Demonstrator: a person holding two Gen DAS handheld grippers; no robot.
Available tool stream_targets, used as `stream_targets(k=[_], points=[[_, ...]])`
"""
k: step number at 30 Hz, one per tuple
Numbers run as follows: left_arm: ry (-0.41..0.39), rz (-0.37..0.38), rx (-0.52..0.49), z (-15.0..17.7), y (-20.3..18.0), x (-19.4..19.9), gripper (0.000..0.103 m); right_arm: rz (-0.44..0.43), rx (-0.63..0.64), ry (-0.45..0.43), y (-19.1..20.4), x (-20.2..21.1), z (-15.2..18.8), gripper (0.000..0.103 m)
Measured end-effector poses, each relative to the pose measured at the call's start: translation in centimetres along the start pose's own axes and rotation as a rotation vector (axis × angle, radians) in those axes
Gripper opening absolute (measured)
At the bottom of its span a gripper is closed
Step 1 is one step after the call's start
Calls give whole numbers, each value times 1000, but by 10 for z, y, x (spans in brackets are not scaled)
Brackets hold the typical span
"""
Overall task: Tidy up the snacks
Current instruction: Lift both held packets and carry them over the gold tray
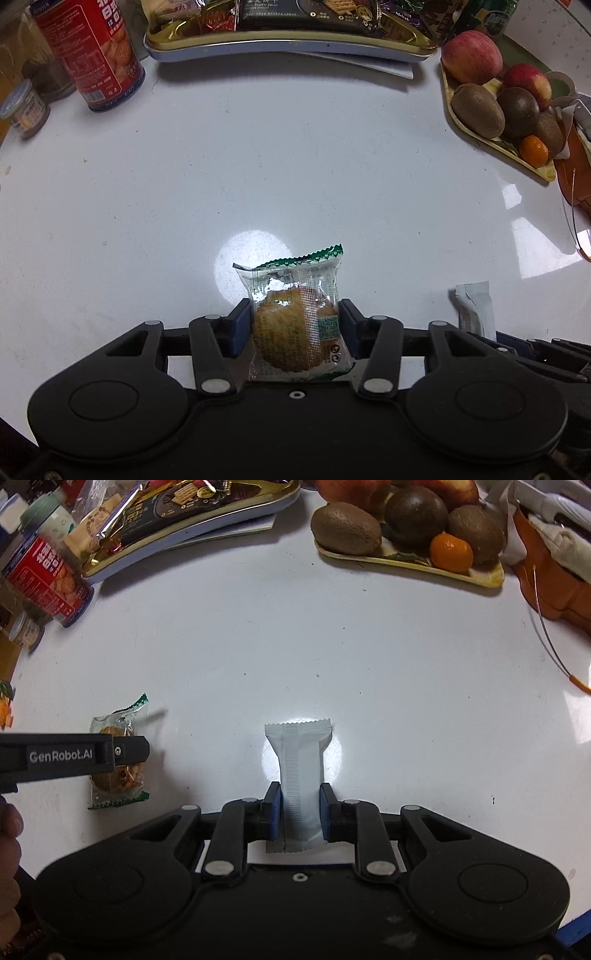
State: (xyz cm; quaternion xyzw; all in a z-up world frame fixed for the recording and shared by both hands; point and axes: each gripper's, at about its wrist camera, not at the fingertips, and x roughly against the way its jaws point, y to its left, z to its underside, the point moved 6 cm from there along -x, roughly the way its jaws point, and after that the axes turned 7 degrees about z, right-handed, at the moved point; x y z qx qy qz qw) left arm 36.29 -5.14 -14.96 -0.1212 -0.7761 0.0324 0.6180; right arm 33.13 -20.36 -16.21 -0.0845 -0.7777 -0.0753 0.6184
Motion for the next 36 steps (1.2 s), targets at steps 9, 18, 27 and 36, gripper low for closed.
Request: stream_targets(k=[9,18,27,36], points=[[20,-8,22,-3,2,-10,56,17,-22,2,-7,1,0,22],[-39,5,28,3,4,15,55,6,-110,-35,-21,18,-9,22],[-135,25,-11,33,-8,82,56,-42,-145,-223,-21,87,0,22],[-283,-22,-84,107,-10,135,56,-84,-177,-442,-32,142,103,22]])
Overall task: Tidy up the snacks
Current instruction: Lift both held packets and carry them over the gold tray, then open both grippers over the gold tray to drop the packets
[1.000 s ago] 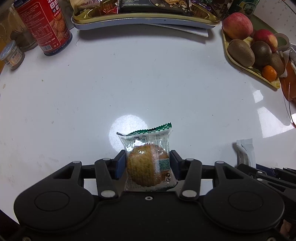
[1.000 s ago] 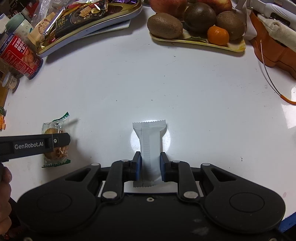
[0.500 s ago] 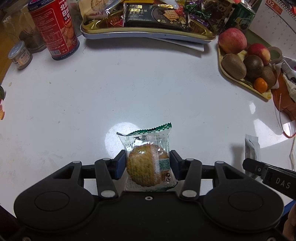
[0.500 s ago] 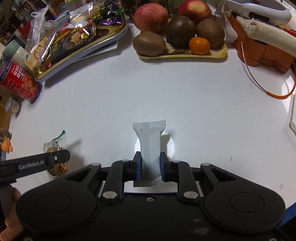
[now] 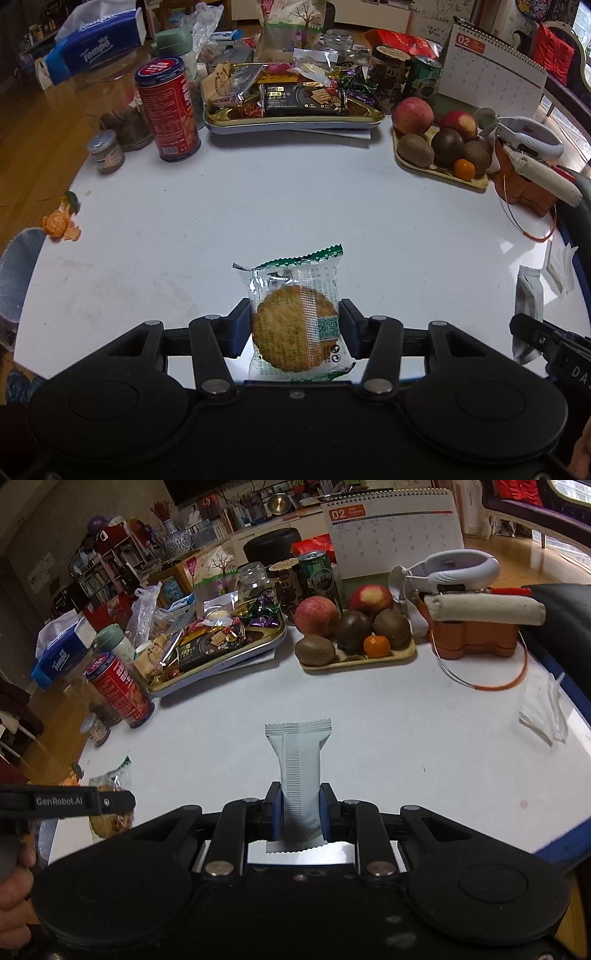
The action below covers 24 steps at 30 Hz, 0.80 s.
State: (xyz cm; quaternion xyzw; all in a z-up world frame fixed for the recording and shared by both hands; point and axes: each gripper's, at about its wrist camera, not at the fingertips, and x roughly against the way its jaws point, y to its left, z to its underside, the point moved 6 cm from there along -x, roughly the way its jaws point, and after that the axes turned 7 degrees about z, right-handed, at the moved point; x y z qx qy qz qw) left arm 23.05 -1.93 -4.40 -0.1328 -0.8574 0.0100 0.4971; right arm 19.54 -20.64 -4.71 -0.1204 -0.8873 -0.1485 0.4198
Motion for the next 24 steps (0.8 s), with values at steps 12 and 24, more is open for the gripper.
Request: stream_targets(k=[12,24], points=[[-12,30,-18,123,-8,37,56,-64,37,-34,-1,57,106,22],[-134,31,-111,157,-31,56,56,-147,60,-143,1,91,119,22]])
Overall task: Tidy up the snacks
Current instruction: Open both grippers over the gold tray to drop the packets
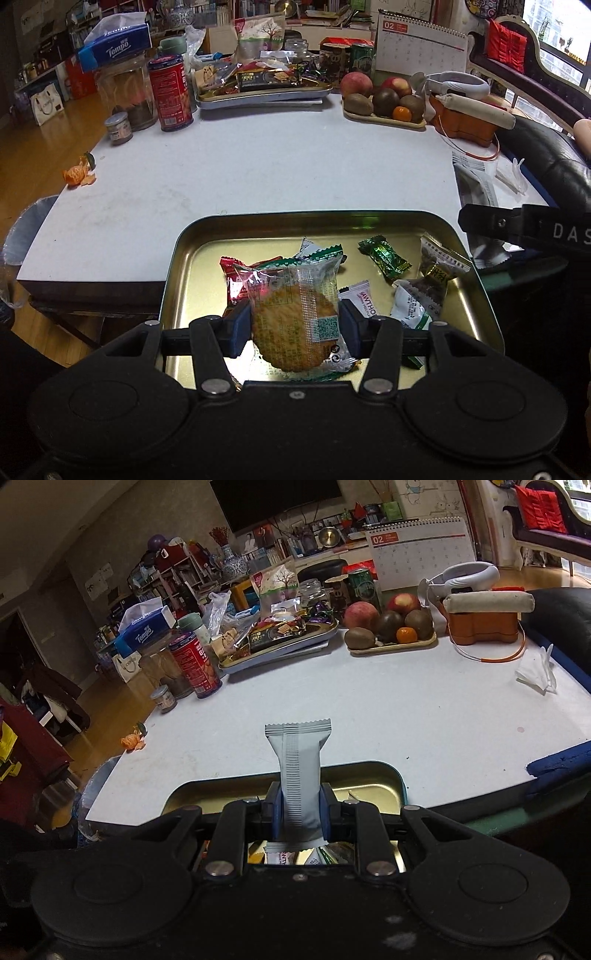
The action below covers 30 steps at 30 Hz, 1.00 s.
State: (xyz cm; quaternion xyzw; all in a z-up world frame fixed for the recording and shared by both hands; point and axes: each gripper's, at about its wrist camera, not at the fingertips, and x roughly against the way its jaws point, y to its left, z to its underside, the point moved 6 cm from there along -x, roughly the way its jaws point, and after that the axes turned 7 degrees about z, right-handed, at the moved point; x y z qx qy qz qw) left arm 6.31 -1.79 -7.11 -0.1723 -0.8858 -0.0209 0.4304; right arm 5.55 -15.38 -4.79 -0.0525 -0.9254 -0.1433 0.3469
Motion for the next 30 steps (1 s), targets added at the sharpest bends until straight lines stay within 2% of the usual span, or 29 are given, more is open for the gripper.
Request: stream_targets(k=[8,12,21,30], points=[[-125,-47,-63,-1,-6,5,61,-5,-2,0,2,-2,0,22],[-87,-62,-75,2,-7,-5,61,3,-5,7,2,-6,1,22],[-68,-80,-60,3,-7,-12,61,-11,23,-37,12,-4,0,22],[-13,-97,73,2,16,-20,61,9,53,-27,15,-7,2,23]])
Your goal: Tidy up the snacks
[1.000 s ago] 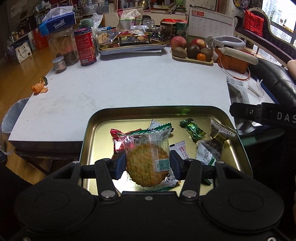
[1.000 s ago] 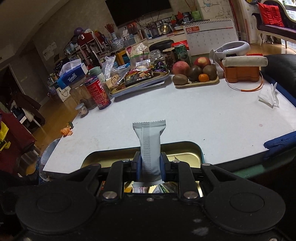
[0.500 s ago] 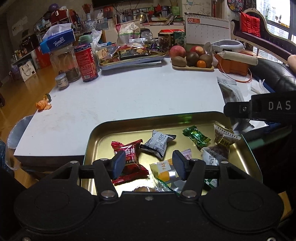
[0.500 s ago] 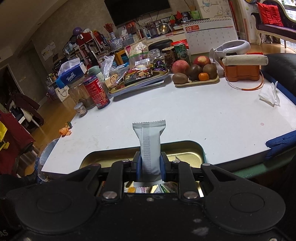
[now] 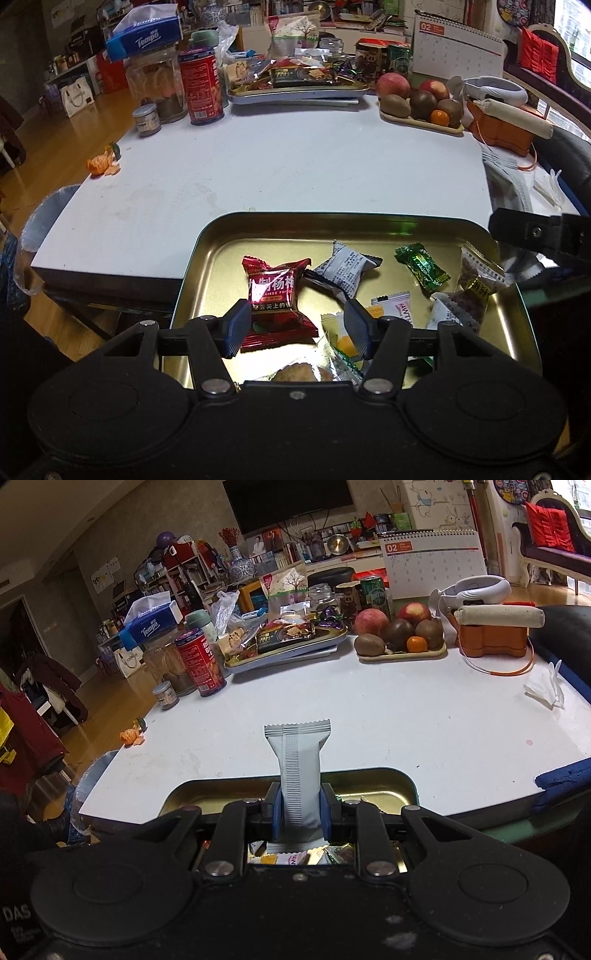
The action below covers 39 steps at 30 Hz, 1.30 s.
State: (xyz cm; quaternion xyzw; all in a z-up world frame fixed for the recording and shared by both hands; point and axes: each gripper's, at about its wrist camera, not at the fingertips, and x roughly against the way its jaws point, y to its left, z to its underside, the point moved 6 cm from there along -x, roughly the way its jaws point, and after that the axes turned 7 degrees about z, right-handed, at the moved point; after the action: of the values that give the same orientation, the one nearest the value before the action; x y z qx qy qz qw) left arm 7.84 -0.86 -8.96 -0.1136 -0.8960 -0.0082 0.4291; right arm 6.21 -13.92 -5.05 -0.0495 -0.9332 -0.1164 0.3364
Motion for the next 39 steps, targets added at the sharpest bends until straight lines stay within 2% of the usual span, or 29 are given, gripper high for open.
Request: stream_targets(k=[7,15,17,18,28,39], points=[[19,6,94,-1,15,-3,61,6,8,-6,1,1,1,23],[20,0,105,-2,19,-5,61,-14,7,-18,3,3,1,26],[19,-1,102,-2,19,-5,61,-27,-6,-19,3,3,0,57],[17,-1,100,-2,18,-5,61,-34,-16,-14,2,2,0,59],[9,-10,87,-2,18,-1,61,43,-10,23,-2,-2,5,58],[-34,-32,-8,5,4,13,61,97,43,36,-4,12,25,58]])
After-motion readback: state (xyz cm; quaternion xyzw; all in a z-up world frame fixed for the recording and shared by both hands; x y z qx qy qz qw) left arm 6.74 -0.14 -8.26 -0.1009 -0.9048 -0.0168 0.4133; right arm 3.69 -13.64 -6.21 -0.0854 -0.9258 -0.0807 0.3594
